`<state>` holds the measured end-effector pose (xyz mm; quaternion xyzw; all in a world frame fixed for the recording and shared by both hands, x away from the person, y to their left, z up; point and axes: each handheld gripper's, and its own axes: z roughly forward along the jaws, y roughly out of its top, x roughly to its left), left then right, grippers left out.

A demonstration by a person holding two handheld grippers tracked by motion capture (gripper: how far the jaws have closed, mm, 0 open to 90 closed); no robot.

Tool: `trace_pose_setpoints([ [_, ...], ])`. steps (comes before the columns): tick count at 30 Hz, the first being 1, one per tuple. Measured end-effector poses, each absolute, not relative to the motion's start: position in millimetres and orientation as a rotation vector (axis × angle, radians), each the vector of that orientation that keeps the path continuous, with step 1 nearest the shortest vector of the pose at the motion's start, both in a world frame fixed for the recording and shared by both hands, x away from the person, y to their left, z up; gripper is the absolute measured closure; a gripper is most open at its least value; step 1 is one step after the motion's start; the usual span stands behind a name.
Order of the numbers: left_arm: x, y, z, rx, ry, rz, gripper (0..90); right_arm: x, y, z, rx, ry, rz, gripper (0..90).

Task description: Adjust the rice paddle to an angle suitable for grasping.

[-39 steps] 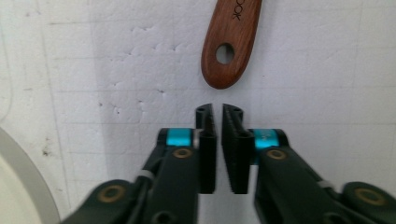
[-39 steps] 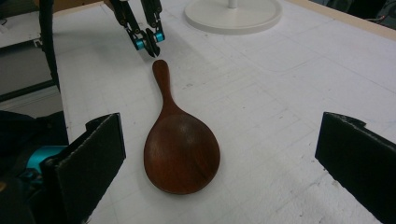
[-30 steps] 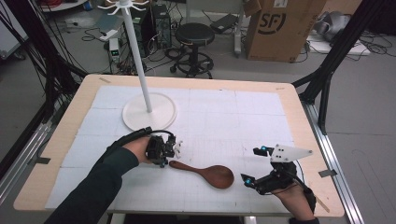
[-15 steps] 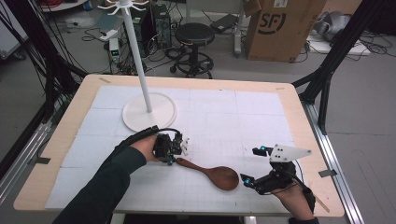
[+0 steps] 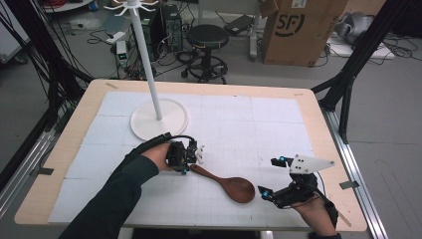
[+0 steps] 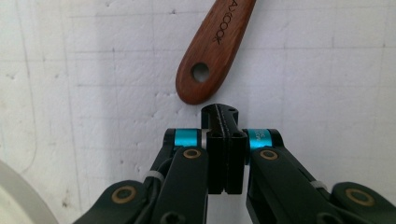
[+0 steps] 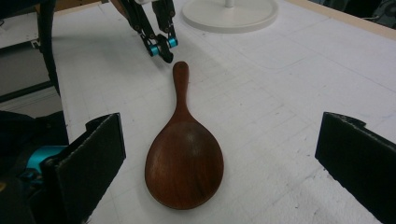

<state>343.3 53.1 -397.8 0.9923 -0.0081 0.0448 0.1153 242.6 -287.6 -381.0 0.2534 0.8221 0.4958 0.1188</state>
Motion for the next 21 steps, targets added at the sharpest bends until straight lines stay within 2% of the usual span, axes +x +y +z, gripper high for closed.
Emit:
trace_pose_setpoints([
  [8, 335.3, 79.7, -375.4, 2.784, 0.141, 0.131, 80.1, 242.0, -287.5, -380.9, 0.742, 2.402, 1.449, 0.3],
  [13, 330.9, 102.0, -370.1, 2.665, 0.311, 0.019, 65.7, 242.7, -285.7, -381.3, 0.738, 2.408, 1.445, 0.3],
  [21, 321.0, 128.8, -369.9, 2.548, 0.445, -0.014, 41.1, 246.2, -286.3, -381.3, 0.746, 2.406, 1.449, 0.3],
])
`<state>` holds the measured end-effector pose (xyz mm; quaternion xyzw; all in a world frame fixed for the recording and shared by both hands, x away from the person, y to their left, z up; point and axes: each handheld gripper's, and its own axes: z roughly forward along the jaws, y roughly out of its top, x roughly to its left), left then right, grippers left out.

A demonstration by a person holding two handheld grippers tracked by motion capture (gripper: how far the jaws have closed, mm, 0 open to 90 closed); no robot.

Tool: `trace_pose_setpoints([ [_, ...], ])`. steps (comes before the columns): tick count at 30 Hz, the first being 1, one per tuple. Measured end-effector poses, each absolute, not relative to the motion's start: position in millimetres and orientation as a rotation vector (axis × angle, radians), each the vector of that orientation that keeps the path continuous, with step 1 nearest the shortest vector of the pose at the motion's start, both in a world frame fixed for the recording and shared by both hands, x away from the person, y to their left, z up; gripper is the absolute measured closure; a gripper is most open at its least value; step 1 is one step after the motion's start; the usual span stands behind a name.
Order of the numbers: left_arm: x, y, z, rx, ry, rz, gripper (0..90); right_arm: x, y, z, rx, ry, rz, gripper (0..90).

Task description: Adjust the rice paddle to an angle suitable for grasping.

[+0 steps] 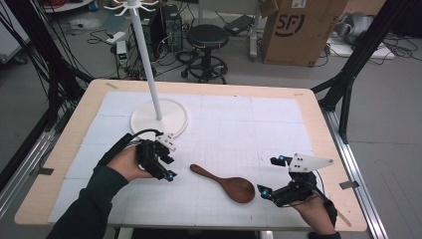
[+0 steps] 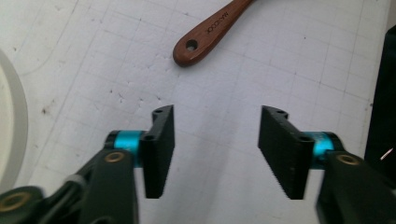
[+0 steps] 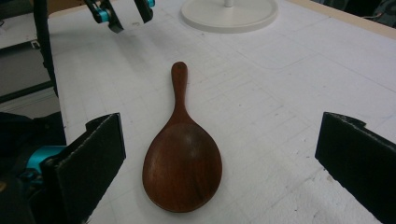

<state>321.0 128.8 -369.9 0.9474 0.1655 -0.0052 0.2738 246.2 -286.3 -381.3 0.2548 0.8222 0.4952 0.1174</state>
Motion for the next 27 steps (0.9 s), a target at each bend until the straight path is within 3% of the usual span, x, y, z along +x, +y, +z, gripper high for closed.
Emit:
trace_pose_setpoints([
  [5, 312.7, 140.2, -370.6, 2.471, 0.489, 0.035, 15.2, 247.9, -286.2, -381.8, 0.745, 2.41, 1.45, 0.3],
  [11, 305.1, 154.2, -374.2, 2.383, 0.514, 0.015, 11.7, 250.0, -285.4, -382.8, 0.752, 2.418, 1.449, 0.3],
  [15, 297.4, 159.7, -375.6, 2.352, 0.527, 0.036, 1.6, 251.8, -284.3, -383.5, 0.752, 2.421, 1.447, 0.3],
  [27, 273.7, 187.7, -373.4, 2.17, 0.587, 0.078, 1.6, 255.8, -279.2, -384.7, 0.749, 2.44, 1.442, 0.3],
])
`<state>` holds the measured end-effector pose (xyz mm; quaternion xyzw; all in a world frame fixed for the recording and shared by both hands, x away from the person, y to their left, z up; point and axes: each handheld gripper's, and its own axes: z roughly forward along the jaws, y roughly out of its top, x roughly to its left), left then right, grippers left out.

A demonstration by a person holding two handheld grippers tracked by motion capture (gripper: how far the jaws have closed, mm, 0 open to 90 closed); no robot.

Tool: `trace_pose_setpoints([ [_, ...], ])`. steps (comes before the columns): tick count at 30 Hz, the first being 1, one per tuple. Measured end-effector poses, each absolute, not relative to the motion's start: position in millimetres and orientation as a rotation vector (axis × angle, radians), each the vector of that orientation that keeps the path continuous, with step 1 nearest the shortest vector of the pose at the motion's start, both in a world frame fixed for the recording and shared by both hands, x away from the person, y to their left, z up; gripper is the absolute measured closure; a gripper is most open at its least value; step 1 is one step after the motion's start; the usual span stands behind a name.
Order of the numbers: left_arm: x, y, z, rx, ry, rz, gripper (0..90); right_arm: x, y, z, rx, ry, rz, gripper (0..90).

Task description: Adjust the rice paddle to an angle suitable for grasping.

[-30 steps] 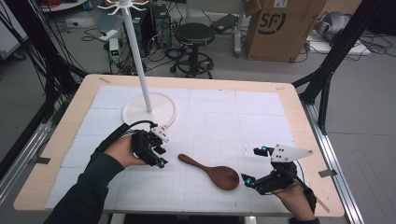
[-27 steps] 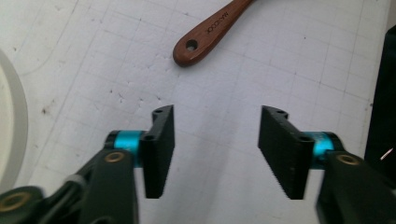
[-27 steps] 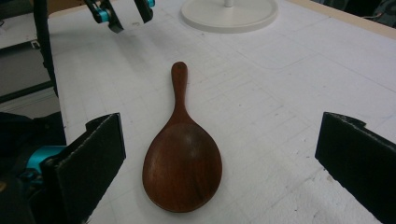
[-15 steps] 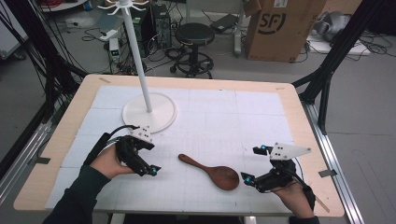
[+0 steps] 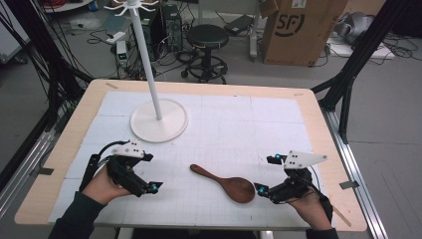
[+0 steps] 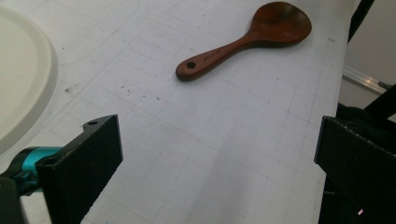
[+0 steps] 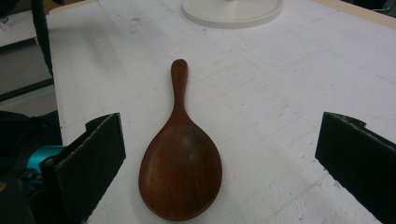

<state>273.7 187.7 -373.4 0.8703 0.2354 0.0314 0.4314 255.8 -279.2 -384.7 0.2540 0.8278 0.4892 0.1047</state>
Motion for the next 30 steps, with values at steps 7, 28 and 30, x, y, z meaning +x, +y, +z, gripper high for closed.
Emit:
trace_pose_setpoints([
  [7, 265.9, 204.1, -379.6, 2.064, 0.612, 0.117, 1.6, 257.1, -276.3, -385.6, 0.74, 2.455, 1.43, 0.3],
  [28, 268.9, 206.4, -382.2, 2.012, 0.567, 0.134, 1.6, 253.2, -271.6, -384.1, 0.733, 2.495, 1.371, 0.4],
  [30, 269.9, 206.0, -382.5, 2.016, 0.565, 0.133, 1.6, 253.2, -273.1, -383.0, 0.749, 2.484, 1.363, 0.4],
])
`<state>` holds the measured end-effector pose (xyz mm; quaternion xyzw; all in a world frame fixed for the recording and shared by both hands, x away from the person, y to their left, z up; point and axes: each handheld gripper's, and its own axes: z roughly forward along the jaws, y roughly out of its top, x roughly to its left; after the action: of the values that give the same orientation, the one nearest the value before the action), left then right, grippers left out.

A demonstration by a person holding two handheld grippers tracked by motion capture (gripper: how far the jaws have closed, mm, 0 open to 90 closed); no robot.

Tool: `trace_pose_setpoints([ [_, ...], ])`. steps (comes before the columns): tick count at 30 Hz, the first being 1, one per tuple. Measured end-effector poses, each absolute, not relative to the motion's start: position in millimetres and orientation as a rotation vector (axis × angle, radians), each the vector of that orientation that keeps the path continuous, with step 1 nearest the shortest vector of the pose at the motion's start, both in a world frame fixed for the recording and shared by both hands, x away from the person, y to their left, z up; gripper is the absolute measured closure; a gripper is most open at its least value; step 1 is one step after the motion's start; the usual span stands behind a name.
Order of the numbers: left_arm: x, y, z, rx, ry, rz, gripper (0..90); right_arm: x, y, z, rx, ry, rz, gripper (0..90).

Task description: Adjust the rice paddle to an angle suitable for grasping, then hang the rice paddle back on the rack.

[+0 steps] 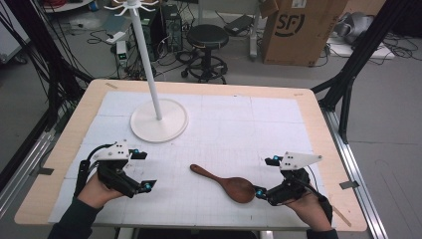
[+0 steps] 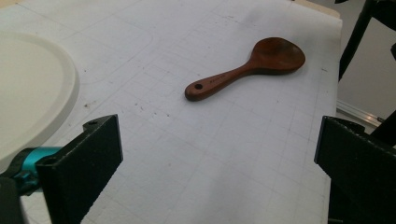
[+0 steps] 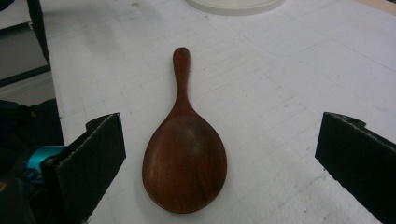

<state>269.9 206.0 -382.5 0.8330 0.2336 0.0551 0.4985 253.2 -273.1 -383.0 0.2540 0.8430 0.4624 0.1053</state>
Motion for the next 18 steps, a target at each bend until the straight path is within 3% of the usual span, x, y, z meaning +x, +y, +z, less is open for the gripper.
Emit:
trace_pose_setpoints([
  [18, 270.8, 209.7, -387.9, 2.042, 0.592, 0.155, 1.6, 251.7, -273.4, -383.1, 0.751, 2.504, 1.353, 0.4],
])
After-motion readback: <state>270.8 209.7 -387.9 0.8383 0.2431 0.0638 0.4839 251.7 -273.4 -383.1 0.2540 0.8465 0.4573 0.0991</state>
